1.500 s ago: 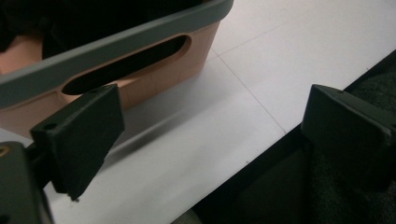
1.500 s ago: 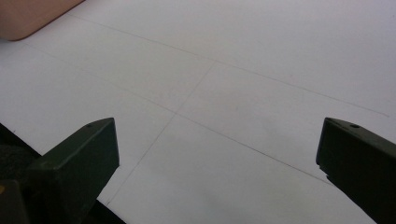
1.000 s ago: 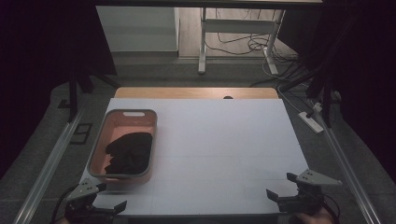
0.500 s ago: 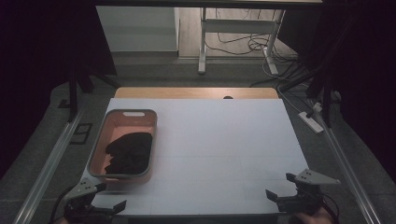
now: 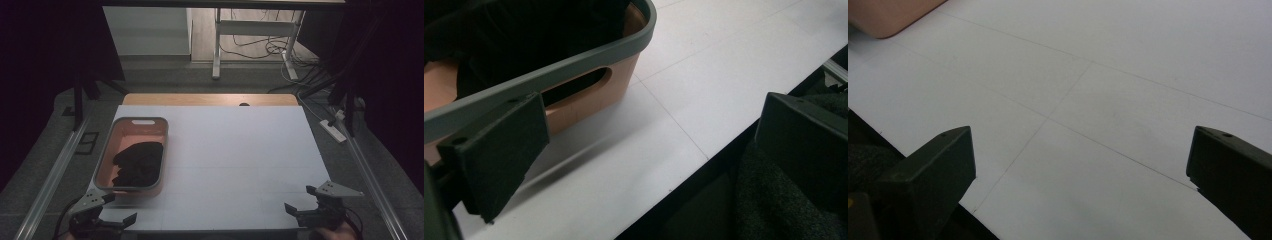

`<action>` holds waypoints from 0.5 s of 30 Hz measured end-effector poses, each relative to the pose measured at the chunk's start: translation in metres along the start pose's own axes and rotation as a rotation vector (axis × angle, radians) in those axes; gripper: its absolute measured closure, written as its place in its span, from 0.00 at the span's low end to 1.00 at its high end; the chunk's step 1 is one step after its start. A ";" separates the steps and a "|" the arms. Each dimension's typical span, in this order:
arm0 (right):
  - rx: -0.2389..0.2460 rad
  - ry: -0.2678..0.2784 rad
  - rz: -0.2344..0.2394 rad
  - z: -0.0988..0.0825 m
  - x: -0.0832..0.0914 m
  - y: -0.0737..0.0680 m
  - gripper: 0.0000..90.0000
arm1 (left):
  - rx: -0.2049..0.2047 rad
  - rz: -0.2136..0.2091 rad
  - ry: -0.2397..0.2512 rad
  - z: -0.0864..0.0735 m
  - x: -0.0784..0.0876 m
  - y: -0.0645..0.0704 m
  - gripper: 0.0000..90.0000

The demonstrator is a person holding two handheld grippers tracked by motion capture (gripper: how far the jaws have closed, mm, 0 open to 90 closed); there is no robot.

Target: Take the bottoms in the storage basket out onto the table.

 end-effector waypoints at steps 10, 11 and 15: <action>-0.005 -0.002 0.003 0.000 0.000 0.000 0.00 | -0.029 -0.030 0.001 0.005 0.000 0.007 0.00; -0.005 -0.002 0.004 0.000 0.000 0.000 0.00 | -0.035 -0.035 0.004 0.006 0.001 0.009 0.00; -0.007 -0.003 0.005 0.000 0.000 0.000 0.00 | -0.058 -0.045 0.016 0.010 0.002 0.013 0.01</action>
Point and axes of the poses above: each handheld gripper's, and its own axes: x roughly backward along the jaws, z roughly out of its top, y roughly to its right, the point moved 9 cm from there along -x, roughly forward along the jaws, and after that the axes turned 15 degrees about x, right-handed, at the moved point
